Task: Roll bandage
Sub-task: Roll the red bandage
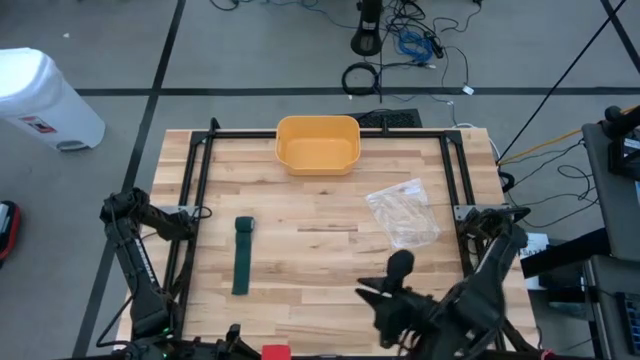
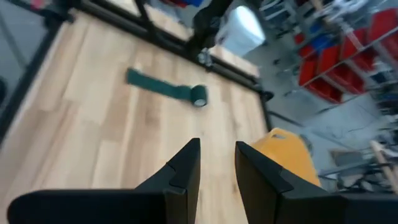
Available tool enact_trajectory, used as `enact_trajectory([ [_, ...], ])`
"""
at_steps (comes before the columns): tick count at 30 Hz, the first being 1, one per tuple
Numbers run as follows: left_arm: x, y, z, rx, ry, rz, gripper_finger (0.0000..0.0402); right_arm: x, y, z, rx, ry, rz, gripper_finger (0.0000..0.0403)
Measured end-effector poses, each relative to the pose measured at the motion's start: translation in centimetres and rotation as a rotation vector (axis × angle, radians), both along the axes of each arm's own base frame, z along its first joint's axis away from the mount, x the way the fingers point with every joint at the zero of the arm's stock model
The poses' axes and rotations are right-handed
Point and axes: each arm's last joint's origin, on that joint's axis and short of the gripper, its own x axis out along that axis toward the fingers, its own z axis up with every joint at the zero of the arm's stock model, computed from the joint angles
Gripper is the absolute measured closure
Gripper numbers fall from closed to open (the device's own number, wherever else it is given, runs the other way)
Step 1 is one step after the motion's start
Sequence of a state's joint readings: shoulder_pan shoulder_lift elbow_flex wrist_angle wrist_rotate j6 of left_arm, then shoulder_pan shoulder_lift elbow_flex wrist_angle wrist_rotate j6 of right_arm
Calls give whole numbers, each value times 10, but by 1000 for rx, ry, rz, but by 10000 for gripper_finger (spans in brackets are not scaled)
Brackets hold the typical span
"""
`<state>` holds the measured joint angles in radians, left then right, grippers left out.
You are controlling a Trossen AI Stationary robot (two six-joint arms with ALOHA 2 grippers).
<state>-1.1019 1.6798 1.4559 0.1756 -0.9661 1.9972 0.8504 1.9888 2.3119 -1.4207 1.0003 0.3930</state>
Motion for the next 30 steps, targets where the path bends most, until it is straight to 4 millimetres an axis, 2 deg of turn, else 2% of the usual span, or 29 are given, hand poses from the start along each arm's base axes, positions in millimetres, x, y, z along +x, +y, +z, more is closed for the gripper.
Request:
enact_trajectory([
  [5, 0, 0, 0, 2, 1, 1, 343, -29, 10, -5, 10, 52, 7, 316],
  [9, 0, 0, 0, 2, 0, 1, 343, -51, 31, -15, 56, 3, 22, 316],
  [13, 0, 0, -1, 3, 1, 1, 343, -73, 53, -46, 64, -84, 10, 316],
  [17, 0, -1, -1, 3, 1, 1, 343, -86, 67, -95, 66, -177, -16, 316],
  [21, 0, -1, -1, 2, 1, 1, 343, -90, 72, -149, 124, -286, -45, 316],
  [24, 0, -1, -1, 1, 1, 2, 343, -82, 70, -186, 163, -358, -62, 316],
  [27, 0, -1, -1, 1, 2, 3, 343, -70, 65, -210, 170, -403, -79, 316],
  [30, 0, -1, -1, 0, 2, 3, 343, -52, 60, -223, 184, -423, -98, 316],
])
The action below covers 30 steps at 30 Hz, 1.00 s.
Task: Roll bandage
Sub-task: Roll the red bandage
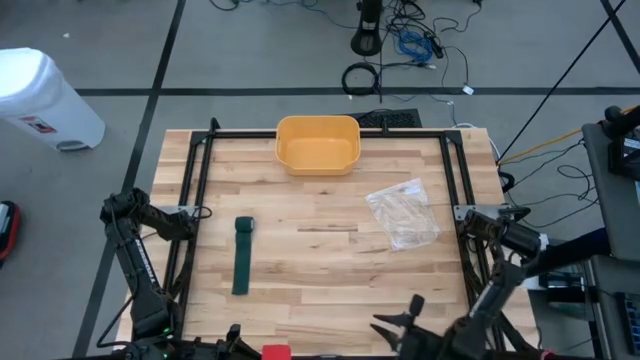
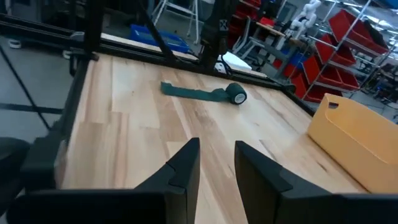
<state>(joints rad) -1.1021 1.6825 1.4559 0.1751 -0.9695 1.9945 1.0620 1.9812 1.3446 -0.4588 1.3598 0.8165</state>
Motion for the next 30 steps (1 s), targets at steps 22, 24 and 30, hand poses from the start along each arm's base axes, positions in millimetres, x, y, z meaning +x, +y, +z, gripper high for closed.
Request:
enact_trajectory([
  [22, 0, 0, 0, -27, 4, 1, 343, 116, -65, 71, -73, -445, 406, 315],
  [24, 0, 0, 0, -27, 4, 2, 343, 113, -65, 78, -91, -461, 429, 310],
  [30, 1, 0, 0, -49, 7, 5, 343, 108, -51, 98, -137, -437, 476, 274],
])
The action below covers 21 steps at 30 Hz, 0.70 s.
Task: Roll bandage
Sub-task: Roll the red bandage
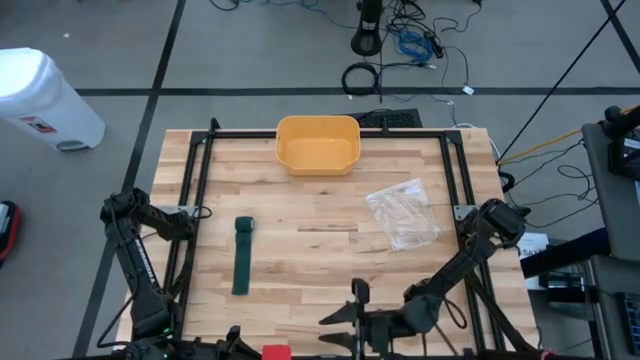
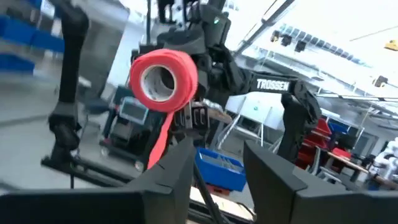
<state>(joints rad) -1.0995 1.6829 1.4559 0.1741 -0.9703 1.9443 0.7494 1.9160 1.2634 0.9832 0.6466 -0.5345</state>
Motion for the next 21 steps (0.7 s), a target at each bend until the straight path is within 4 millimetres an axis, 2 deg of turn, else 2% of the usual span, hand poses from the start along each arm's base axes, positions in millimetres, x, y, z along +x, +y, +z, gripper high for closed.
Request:
enact_trajectory([
  [5, 2, 1, 0, -2, 0, 1, 343, 17, 2, 15, -21, 107, 35, 228],
  [9, 3, 1, 0, -2, 0, -1, 343, 23, 0, 28, 3, 83, 75, 205],
  [14, 3, 1, 0, -2, 1, -3, 343, 23, 2, 37, 31, 39, 152, 200],
  [21, 3, 1, 0, -11, 2, -3, 343, 26, -1, 37, 81, 43, 191, 204],
])
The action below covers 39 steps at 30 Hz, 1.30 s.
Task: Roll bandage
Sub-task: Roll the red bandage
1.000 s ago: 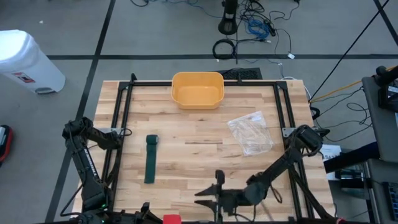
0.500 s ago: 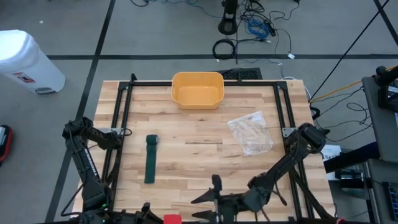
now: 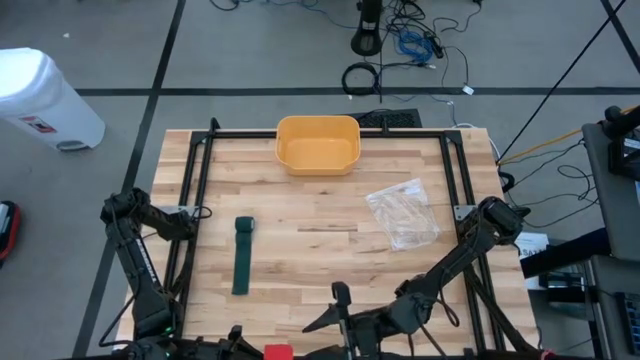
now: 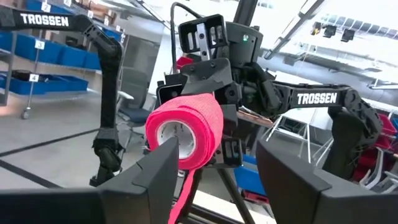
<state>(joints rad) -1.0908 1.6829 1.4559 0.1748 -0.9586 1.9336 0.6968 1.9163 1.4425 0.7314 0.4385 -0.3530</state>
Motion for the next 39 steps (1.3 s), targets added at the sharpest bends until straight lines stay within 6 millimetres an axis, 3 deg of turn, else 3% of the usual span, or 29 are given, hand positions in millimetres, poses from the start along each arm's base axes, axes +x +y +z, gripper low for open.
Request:
enact_trajectory([
  [17, 10, 6, 0, -16, 3, 29, 343, 14, -9, -10, 75, -13, -27, 206],
  [39, 21, 14, 0, -18, 3, 66, 343, 16, -10, -11, 90, -3, 22, 206],
])
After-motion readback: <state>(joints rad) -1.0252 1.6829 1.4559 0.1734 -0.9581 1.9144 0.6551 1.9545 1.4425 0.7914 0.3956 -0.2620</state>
